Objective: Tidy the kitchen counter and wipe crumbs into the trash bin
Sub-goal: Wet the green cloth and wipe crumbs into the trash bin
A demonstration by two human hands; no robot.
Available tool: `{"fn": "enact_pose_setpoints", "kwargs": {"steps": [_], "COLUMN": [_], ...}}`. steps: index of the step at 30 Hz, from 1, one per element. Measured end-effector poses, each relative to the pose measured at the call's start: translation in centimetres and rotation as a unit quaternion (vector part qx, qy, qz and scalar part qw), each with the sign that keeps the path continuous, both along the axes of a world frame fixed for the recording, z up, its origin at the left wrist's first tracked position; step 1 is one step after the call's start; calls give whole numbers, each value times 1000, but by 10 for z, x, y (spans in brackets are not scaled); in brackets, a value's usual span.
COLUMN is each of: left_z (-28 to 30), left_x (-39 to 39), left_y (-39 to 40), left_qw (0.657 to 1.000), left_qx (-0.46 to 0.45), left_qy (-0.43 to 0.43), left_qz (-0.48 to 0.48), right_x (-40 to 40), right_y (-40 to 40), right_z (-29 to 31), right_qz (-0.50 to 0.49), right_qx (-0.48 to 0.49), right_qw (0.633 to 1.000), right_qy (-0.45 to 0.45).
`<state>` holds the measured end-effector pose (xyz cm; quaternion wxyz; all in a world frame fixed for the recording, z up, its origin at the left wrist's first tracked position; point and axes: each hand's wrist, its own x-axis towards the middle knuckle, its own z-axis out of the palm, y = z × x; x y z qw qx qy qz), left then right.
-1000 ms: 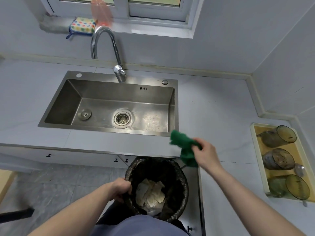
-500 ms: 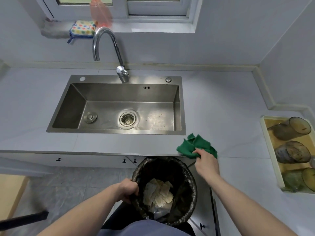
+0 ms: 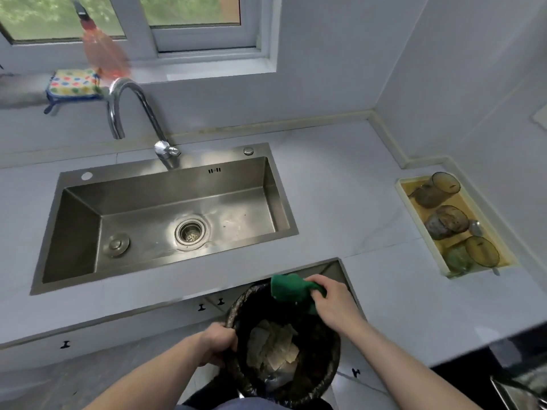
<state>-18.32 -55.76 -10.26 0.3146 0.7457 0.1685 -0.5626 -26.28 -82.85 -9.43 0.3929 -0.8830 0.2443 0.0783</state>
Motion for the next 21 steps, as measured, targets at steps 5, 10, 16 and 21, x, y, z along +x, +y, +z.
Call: {"fn": "enact_pose_setpoints", "kwargs": {"steps": [5, 10, 16, 21], "left_z": [4, 13, 17, 17], "left_x": [13, 21, 33, 38], "left_y": [13, 17, 0, -13], "left_qw": [998, 996, 997, 997], "left_qx": [-21, -34, -36, -14], "left_qy": [-28, -38, -48, -38], "left_qz": [-49, -75, -54, -62], "right_x": [11, 26, 64, 116], "right_y": [-5, -19, -65, -120], "right_z": [30, 55, 70, 67], "right_qz": [-115, -194, -213, -179], "right_qx": [6, -3, -27, -52], "right_qw": [992, 975, 968, 975], "right_qy": [-56, -111, -131, -122]}}
